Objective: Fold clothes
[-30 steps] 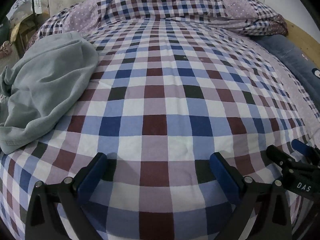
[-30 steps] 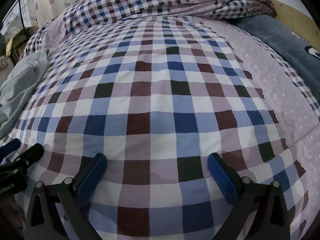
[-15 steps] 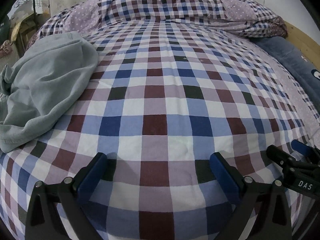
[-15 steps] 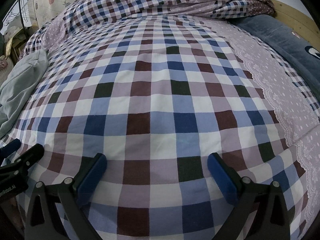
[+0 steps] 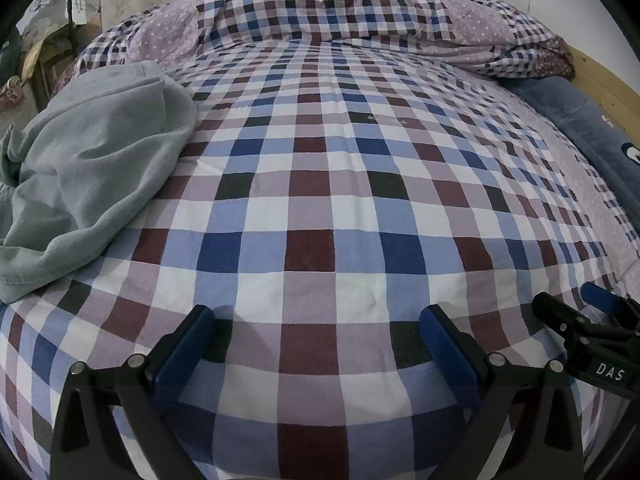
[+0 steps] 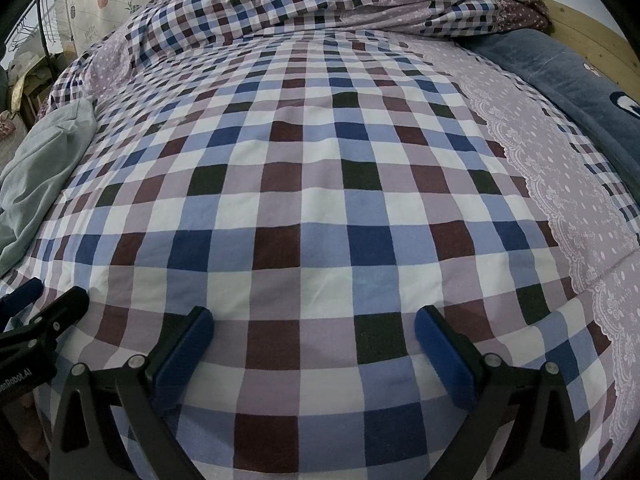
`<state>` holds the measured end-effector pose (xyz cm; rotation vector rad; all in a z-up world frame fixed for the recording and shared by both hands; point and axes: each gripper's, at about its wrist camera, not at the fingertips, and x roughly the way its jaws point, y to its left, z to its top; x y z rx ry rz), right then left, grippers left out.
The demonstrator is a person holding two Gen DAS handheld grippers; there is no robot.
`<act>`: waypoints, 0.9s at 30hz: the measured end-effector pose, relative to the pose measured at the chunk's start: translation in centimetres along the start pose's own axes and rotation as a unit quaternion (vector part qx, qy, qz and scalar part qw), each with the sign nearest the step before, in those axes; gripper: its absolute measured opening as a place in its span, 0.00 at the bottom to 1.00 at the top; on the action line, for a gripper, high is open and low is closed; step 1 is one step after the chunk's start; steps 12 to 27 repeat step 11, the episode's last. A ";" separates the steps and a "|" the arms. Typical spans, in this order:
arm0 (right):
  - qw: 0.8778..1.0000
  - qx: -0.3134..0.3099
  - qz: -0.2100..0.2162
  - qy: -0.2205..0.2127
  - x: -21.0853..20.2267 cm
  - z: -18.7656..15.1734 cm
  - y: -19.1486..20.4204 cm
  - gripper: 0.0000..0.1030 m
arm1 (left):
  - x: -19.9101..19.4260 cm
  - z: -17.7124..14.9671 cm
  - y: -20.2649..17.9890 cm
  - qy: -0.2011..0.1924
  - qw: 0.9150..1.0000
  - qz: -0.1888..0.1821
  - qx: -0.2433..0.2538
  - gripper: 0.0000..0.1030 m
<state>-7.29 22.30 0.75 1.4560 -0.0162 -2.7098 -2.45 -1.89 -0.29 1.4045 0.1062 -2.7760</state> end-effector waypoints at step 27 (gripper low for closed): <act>1.000 0.000 0.000 0.000 0.0 0.0 0.0 1.00 | 0.2 0.3 -0.1 -0.002 1.000 0.000 -0.003 1.00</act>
